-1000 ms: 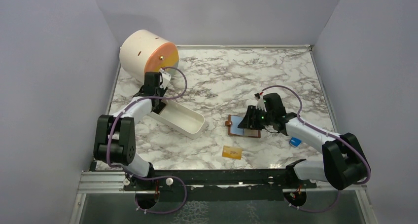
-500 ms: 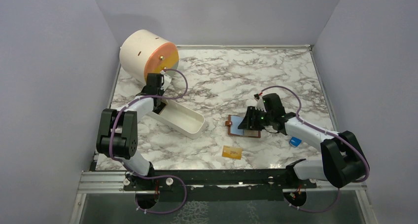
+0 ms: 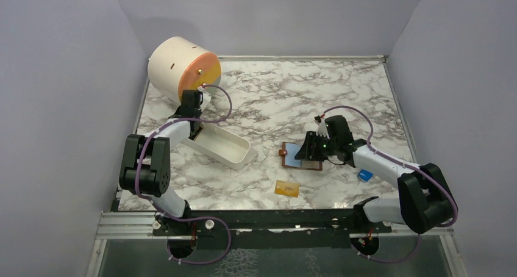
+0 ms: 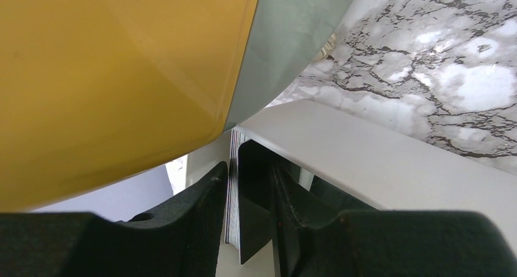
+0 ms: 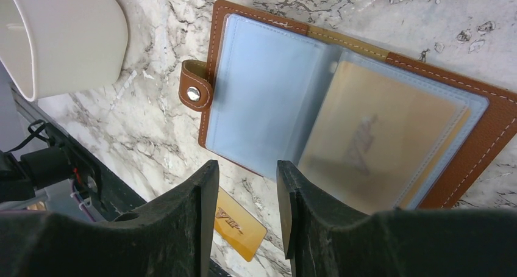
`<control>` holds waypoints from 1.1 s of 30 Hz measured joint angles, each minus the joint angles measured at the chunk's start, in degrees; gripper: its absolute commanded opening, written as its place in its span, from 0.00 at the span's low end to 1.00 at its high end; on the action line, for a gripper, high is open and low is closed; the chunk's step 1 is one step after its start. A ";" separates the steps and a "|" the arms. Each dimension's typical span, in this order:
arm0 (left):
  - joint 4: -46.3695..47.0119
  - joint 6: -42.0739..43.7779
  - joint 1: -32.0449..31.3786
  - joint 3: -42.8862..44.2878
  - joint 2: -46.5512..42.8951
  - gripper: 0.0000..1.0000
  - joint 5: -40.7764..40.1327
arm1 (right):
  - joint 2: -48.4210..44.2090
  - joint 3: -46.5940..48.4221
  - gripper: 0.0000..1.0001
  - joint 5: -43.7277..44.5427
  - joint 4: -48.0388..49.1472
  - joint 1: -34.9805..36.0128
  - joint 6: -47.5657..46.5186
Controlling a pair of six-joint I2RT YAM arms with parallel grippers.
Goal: Put the credit cards into the card holder
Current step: Pick up the credit card from the storage box.
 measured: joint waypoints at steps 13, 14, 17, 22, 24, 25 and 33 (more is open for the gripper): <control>-1.33 -0.20 -0.35 1.40 -0.57 0.12 -0.26 | -1.46 0.00 0.40 0.61 -0.92 0.00 -0.09; -1.86 -0.35 -0.35 1.70 -0.76 0.08 -0.11 | -1.62 0.00 0.40 0.74 -1.16 0.00 -0.11; -4.79 -1.77 -0.39 3.63 -1.36 0.00 1.11 | -2.12 0.00 0.40 0.96 -1.77 0.00 -0.35; -8.15 -4.11 -0.57 5.70 -2.80 0.00 2.36 | -3.82 0.00 0.40 0.96 -3.26 0.00 -0.87; -9.44 -5.22 -0.57 5.70 -4.31 0.00 3.34 | -5.03 0.00 0.40 0.96 -4.17 0.00 -1.07; -10.16 -5.92 -0.57 5.70 -5.29 0.00 4.09 | -5.66 0.00 0.40 0.96 -4.74 0.00 -1.11; -14.78 -14.84 -0.57 7.30 -12.07 0.00 11.32 | -11.89 0.83 0.39 0.94 -12.90 0.00 -1.20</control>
